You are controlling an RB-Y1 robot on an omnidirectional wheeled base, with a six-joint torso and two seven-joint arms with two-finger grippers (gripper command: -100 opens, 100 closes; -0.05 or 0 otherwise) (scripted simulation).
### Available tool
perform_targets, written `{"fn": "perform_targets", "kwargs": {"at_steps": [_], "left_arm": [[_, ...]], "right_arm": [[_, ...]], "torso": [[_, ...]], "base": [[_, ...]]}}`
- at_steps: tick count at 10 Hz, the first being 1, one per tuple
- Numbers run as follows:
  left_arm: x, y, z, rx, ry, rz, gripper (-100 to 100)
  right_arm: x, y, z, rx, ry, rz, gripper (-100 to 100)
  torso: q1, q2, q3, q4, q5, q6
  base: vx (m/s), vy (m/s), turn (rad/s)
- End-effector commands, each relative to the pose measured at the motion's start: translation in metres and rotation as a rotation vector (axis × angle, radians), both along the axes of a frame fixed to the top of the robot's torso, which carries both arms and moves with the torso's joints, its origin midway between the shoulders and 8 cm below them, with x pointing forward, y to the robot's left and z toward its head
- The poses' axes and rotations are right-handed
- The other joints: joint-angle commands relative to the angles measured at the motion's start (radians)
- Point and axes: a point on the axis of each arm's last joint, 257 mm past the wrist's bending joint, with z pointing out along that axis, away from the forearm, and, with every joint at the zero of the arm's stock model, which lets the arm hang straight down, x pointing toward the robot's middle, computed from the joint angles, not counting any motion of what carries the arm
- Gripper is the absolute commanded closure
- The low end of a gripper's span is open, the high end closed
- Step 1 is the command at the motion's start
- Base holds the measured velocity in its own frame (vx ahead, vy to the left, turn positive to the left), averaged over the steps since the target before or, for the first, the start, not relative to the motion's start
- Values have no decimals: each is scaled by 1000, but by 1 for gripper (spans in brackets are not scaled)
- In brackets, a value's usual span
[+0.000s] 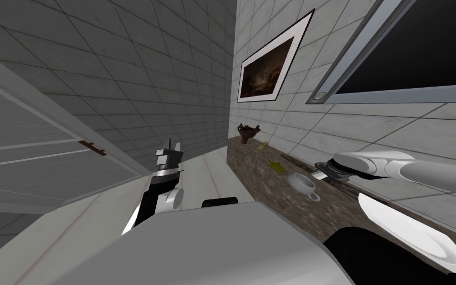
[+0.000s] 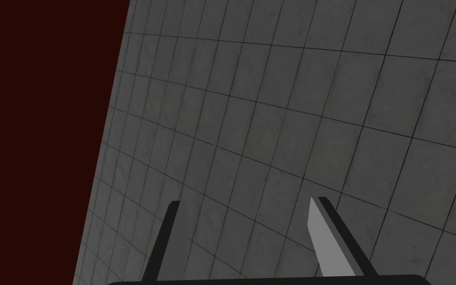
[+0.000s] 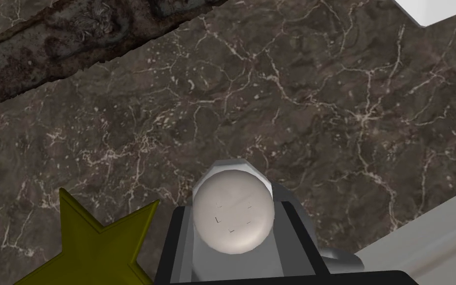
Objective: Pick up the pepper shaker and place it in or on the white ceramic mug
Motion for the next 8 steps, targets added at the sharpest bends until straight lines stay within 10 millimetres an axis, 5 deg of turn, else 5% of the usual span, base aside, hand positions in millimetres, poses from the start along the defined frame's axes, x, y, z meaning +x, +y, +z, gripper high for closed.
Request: {"fn": "perform_targets", "kwargs": {"at_steps": [1, 8], "left_arm": [[0, 0, 0, 0, 0, 0, 0], [0, 0, 0, 0, 0, 0, 0]], "right_arm": [[13, 7, 9, 4, 11, 16, 100], [48, 59, 11, 52, 93, 115, 100]], "torso": [[0, 0, 0, 0, 0, 0], [-8, -3, -2, -2, -2, 0]], "base": [[-18, 38, -59], [-15, -6, -61]]}}
